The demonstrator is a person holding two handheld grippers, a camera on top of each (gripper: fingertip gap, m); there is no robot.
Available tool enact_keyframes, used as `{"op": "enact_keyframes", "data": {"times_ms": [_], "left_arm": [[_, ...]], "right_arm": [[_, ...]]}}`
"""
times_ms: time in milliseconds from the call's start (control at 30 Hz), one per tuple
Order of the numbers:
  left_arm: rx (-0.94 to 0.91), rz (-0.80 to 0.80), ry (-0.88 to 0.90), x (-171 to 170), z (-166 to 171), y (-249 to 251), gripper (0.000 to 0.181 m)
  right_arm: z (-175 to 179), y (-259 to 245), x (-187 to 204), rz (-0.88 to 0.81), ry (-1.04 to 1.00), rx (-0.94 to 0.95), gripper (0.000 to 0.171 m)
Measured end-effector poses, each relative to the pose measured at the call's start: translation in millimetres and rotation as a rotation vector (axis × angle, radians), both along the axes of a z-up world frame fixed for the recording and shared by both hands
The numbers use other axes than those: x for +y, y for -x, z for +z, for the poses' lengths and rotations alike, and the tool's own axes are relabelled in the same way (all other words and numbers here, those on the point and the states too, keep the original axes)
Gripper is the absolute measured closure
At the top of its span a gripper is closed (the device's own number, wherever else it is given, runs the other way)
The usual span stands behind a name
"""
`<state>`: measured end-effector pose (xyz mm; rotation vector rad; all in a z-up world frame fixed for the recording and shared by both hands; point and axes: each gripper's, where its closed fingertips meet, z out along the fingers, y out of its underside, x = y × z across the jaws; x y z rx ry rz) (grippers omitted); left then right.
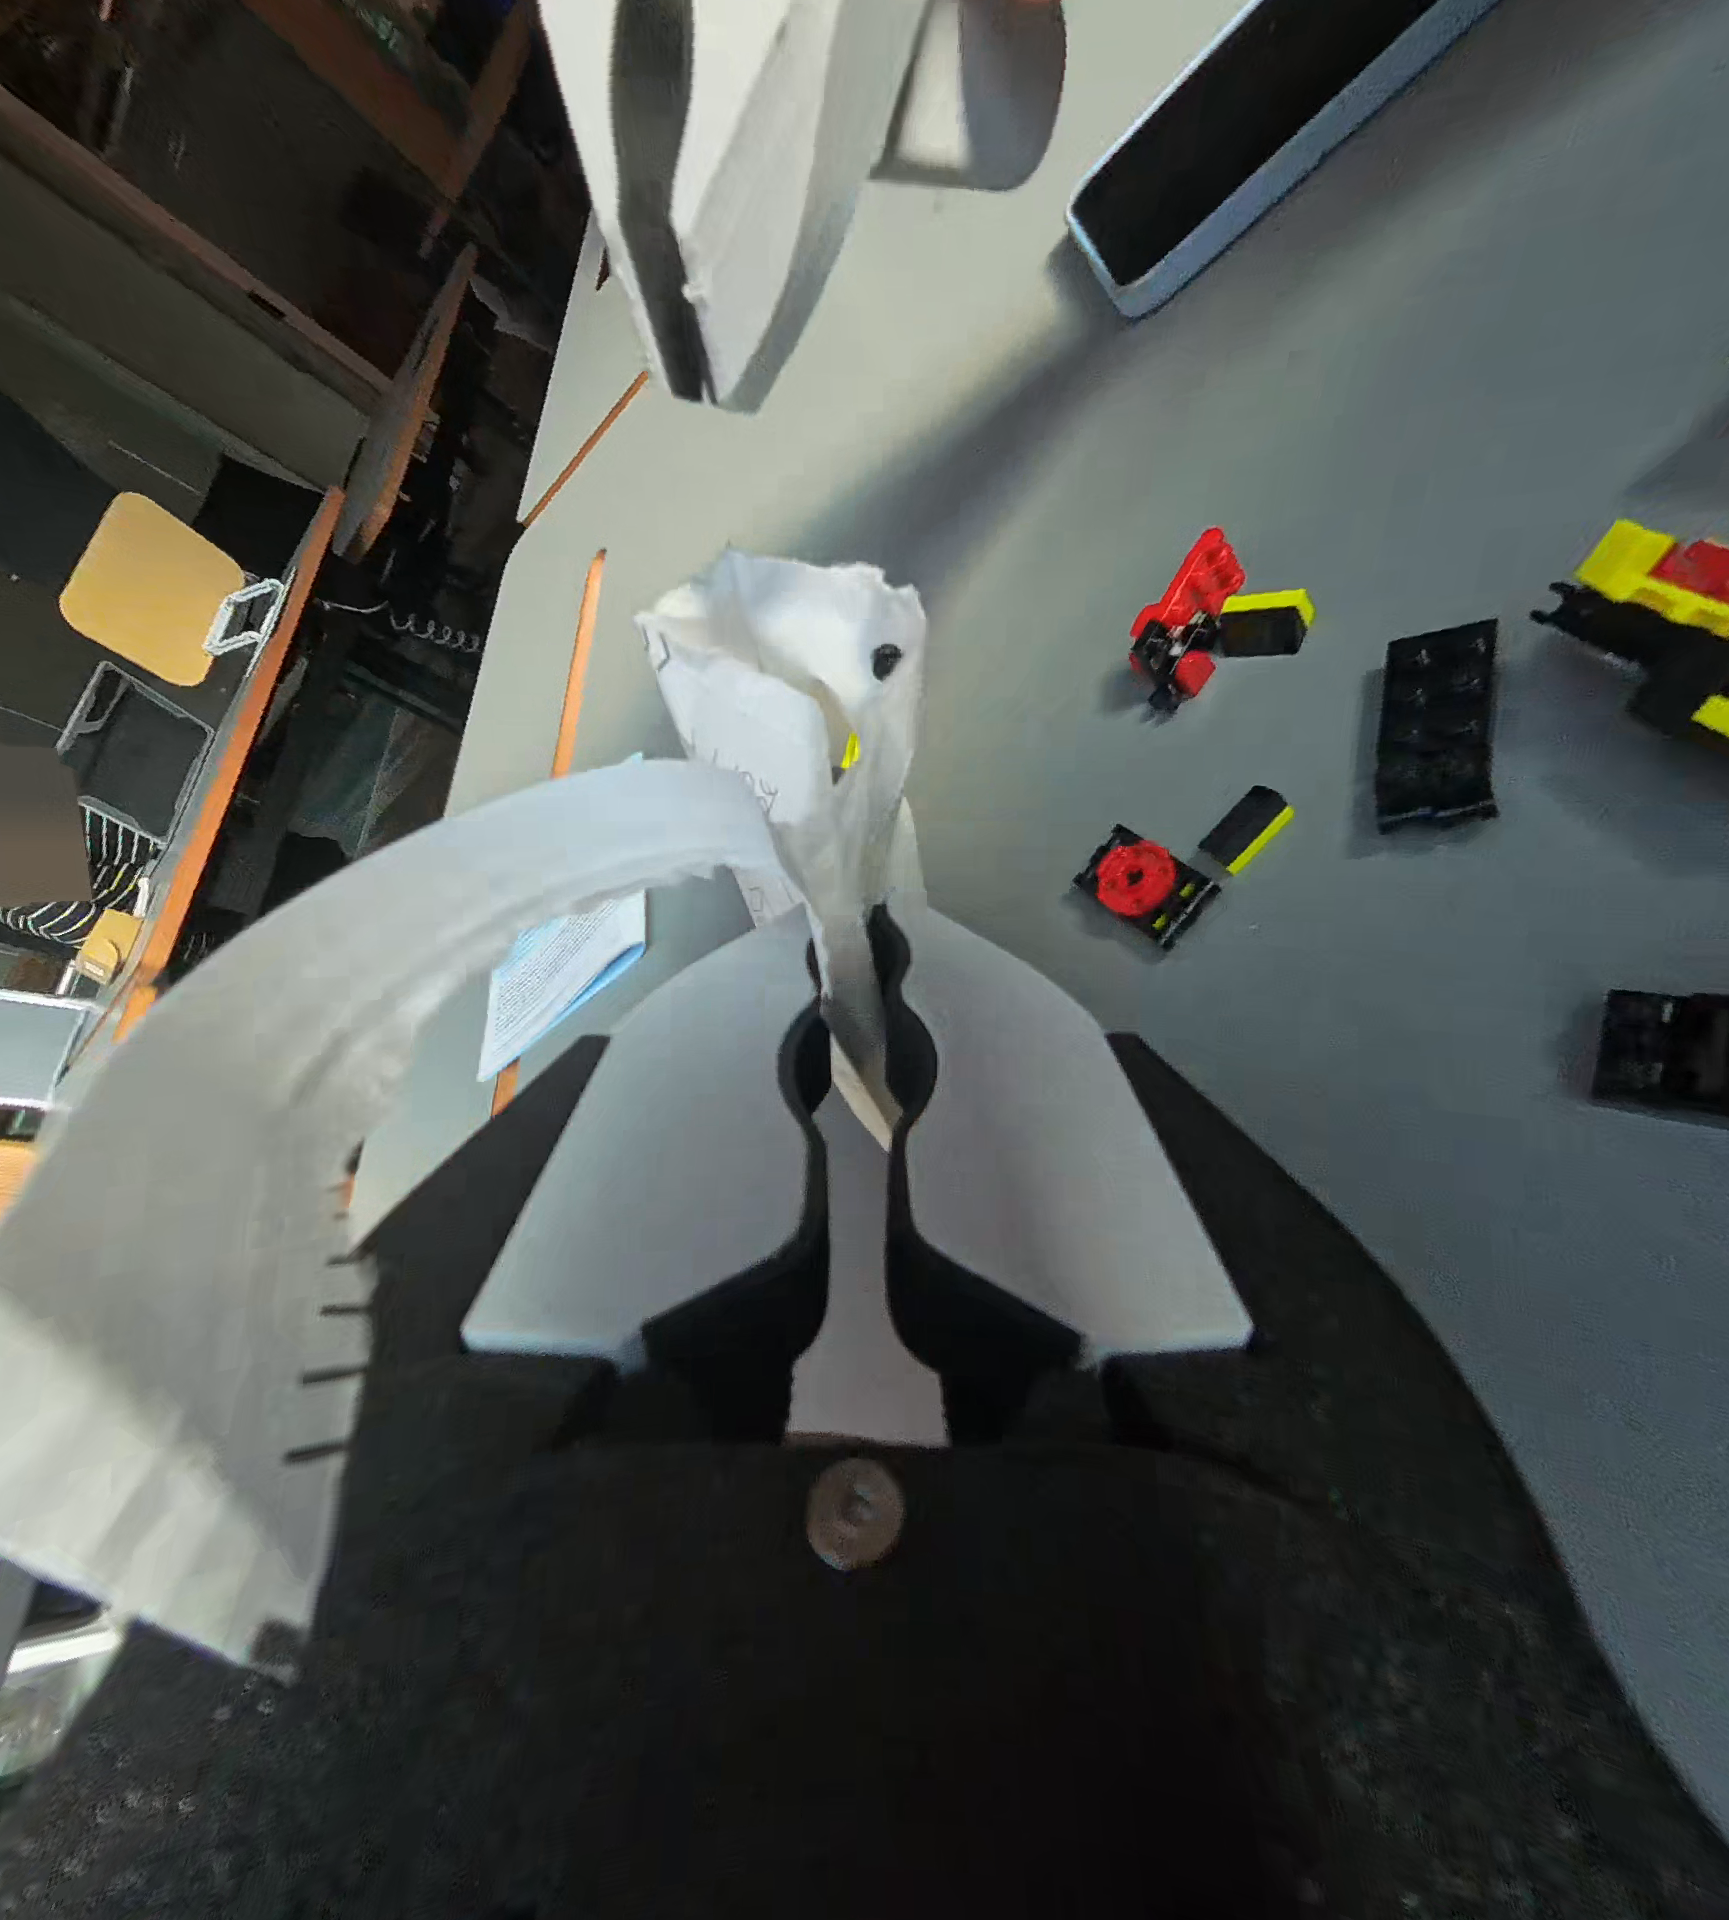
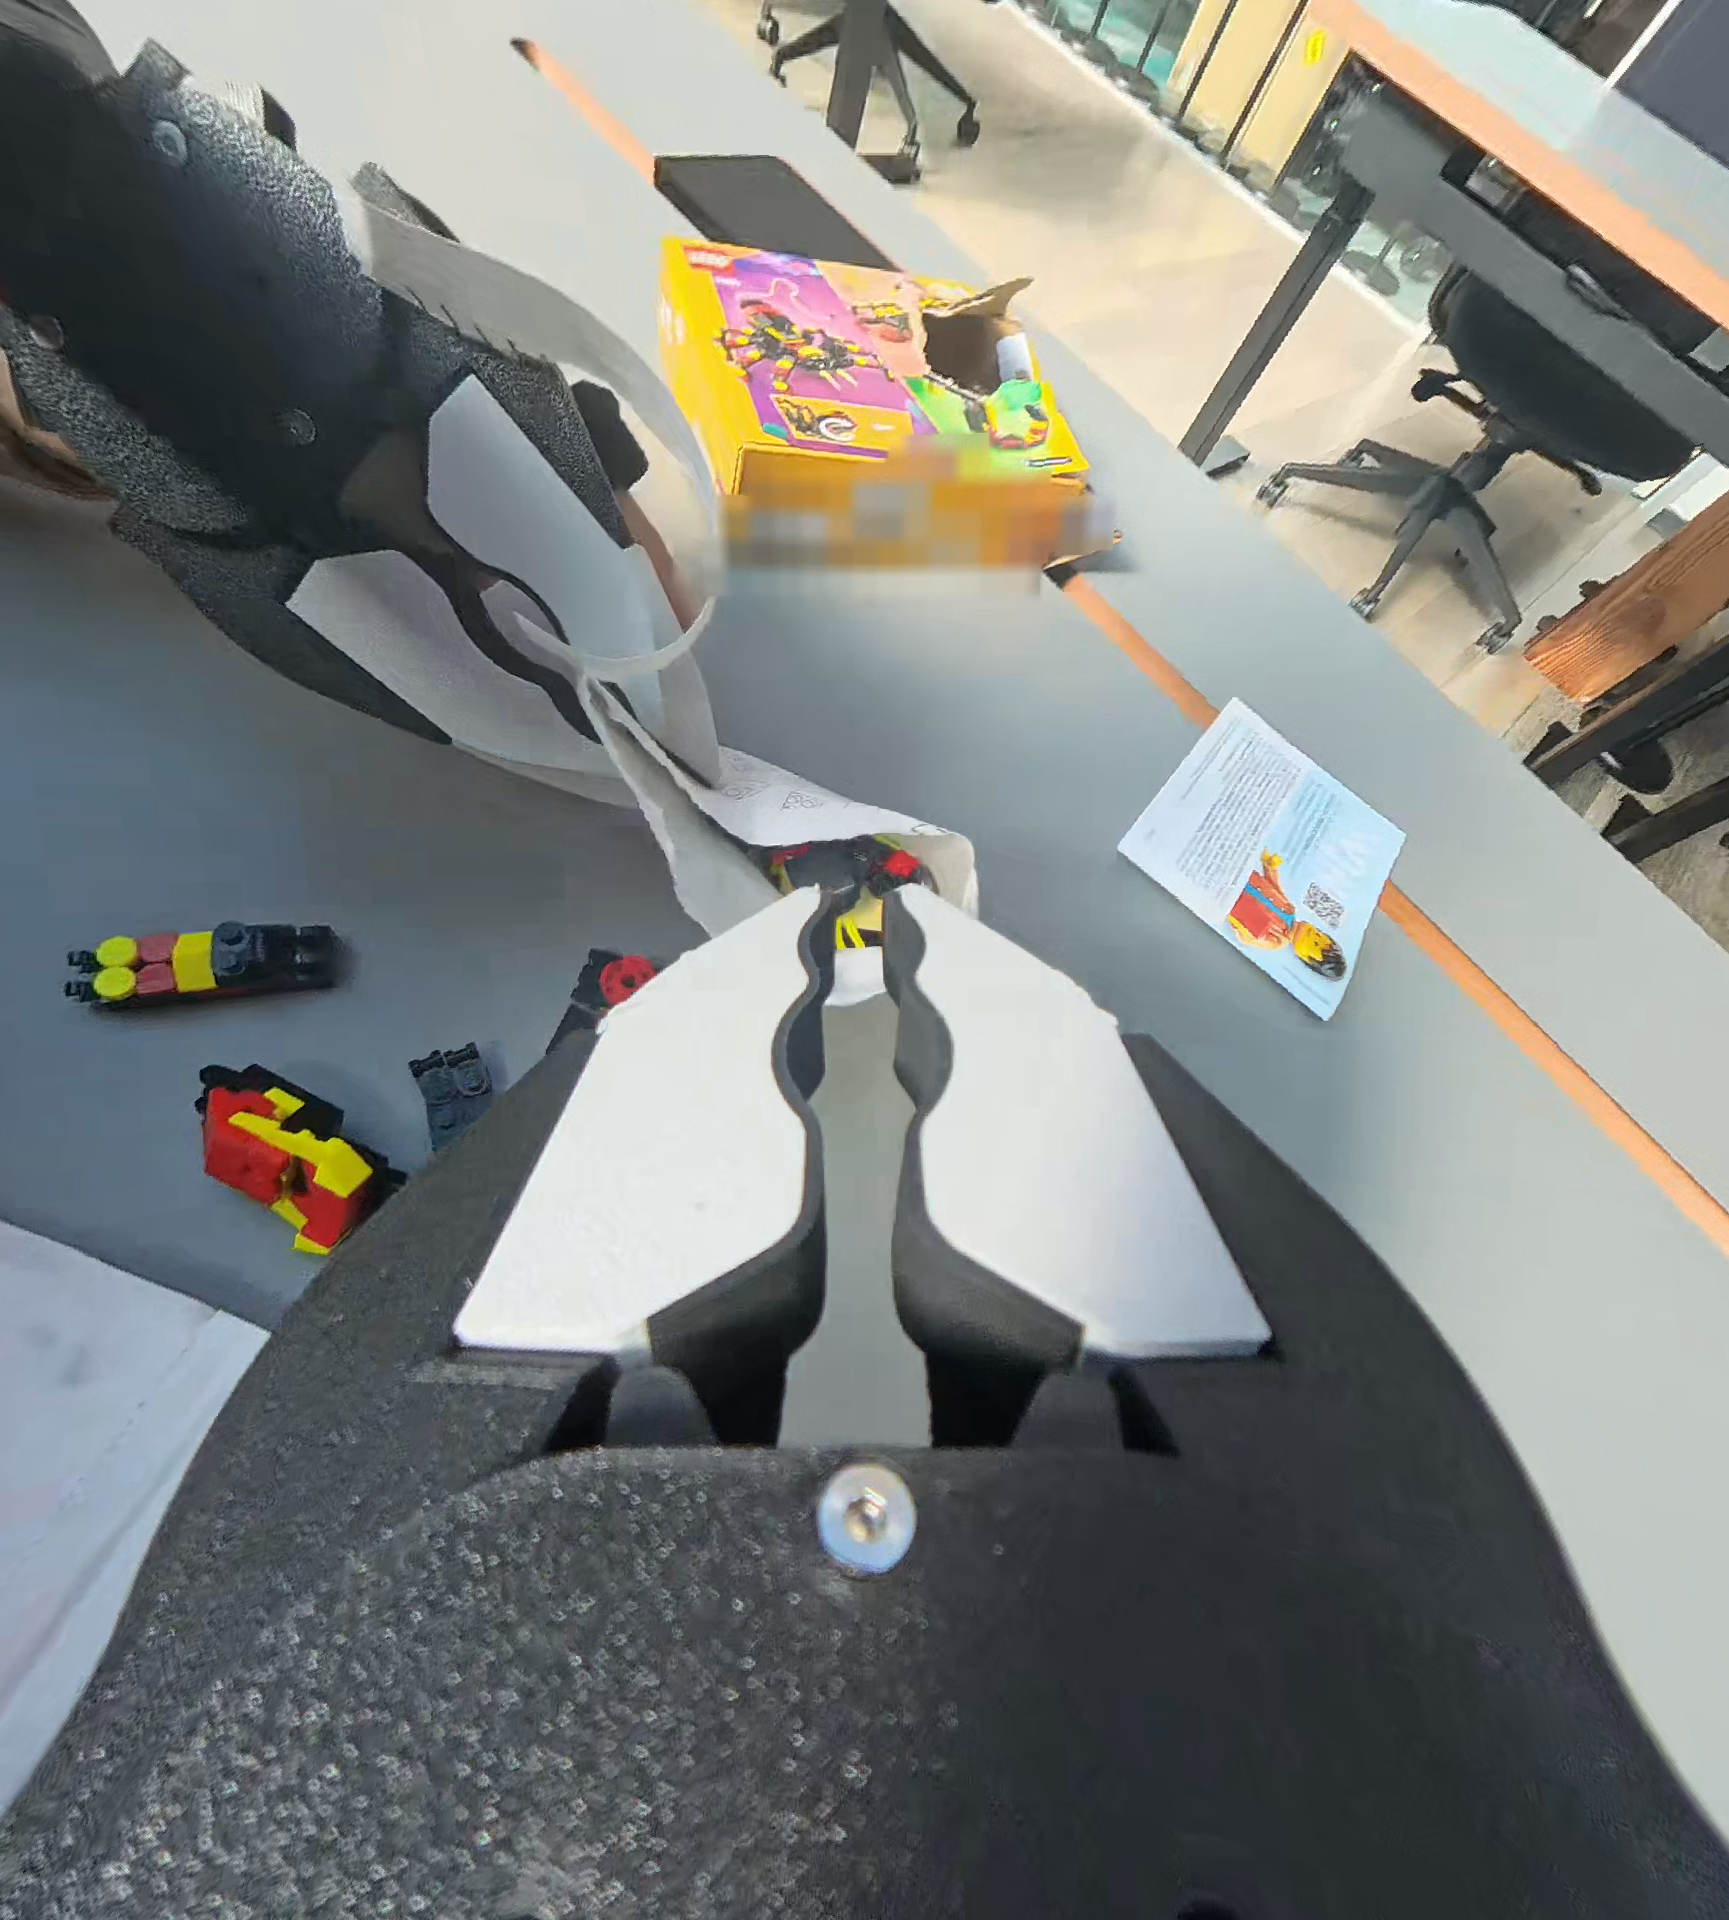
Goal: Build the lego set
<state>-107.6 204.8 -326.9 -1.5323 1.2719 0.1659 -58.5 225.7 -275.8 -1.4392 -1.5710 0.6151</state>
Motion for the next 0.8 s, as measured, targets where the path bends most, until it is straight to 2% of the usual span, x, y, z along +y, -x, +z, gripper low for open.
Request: {"op": "enact_keyframes", "data": {"times_ms": [67, 167, 233, 367, 467, 700, 800], "left_arm": [[0.100, 0.003, -0.047, -0.6, -5.5, 3.0, 0.174], [0.364, 0.014, -0.285, 0.9, -3.0, 15.3, 0.177], [0.262, -0.010, -0.211, -4.6, -6.9, 13.9, 0.177], [0.279, -0.009, -0.240, -5.4, -3.0, 16.2, 0.179], [0.288, -0.015, -0.267, -7.0, 1.4, 10.5, 0.179], [0.236, -0.031, -0.209, -10.6, 2.3, 1.3, 0.177], [0.249, -0.032, -0.195, -9.1, -2.6, 0.2, 0.171]], "right_arm": [[-13.6, 3.5, -8.9, 0.045, 0.014, -0.076, 0.161], [-31.0, 1.6, -4.6, 0.004, -0.049, -0.112, 0.162], [-34.8, -0.6, -7.7, -0.002, -0.017, -0.083, 0.162], [-47.2, -4.8, -1.6, -0.020, 0.010, -0.100, 0.162], [-40.4, -1.8, -3.9, -0.007, 0.023, -0.052, 0.162], [-34.4, -5.0, -7.5, 0.015, 0.028, -0.031, 0.163], [-38.7, -4.7, -7.5, 0.020, 0.025, -0.050, 0.164]]}}
